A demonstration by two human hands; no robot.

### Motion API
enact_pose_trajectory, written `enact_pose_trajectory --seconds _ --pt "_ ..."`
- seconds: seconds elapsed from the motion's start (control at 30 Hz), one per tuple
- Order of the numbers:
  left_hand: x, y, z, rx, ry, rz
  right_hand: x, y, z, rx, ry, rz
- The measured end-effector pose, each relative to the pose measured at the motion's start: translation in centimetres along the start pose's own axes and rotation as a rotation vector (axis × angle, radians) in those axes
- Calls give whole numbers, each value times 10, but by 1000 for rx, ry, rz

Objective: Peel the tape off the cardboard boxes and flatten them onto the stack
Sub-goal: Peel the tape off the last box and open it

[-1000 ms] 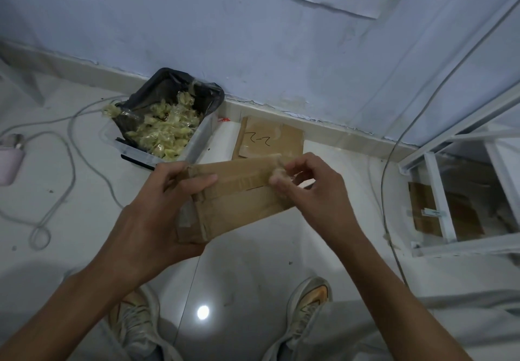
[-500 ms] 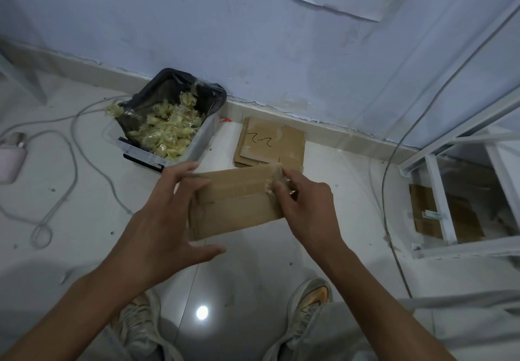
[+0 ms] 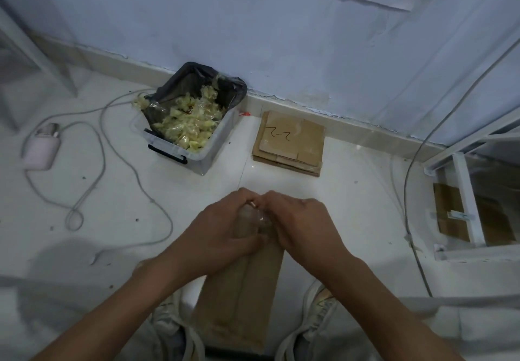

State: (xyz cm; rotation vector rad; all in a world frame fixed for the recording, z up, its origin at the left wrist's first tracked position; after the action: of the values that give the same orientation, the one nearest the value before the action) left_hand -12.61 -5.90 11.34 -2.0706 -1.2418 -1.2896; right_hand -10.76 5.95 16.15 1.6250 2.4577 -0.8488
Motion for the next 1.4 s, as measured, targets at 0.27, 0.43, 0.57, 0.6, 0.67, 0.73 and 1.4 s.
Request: enact_pose_trajectory --seconds 0.27,0.43,0.57,0.6,0.67,0.73,1.4 --pt "17 -1 -4 109 1 112 43 1 2 -4 -687 636" --pt "2 -3 -15 253 -171 106 47 5 8 -110 -741 698" --pt "-3 -4 -28 370 -335 119 36 18 28 -338 -376 506" --pt "-4 -4 -30 376 -319 113 36 18 27 -303 -332 486" --pt "-6 -4 -32 391 -250 105 36 16 22 -219 -266 461" --pt "-5 -3 -36 428 -193 102 35 13 17 -198 -181 421" --pt "-24 -3 -6 -19 -280 -79 101 14 5 -244 -142 563"
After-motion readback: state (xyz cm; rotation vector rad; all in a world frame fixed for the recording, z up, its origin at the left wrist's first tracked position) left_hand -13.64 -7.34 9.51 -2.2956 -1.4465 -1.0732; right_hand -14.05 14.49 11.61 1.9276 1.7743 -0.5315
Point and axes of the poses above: each hand's wrist, its own y-axis away from the middle knuckle, its own z-axis out of the palm, x = y × z, the point moved 9 cm from there along -y, towards the middle knuckle, and after that the axes turned 6 degrees about x, right-handed, at the moved point
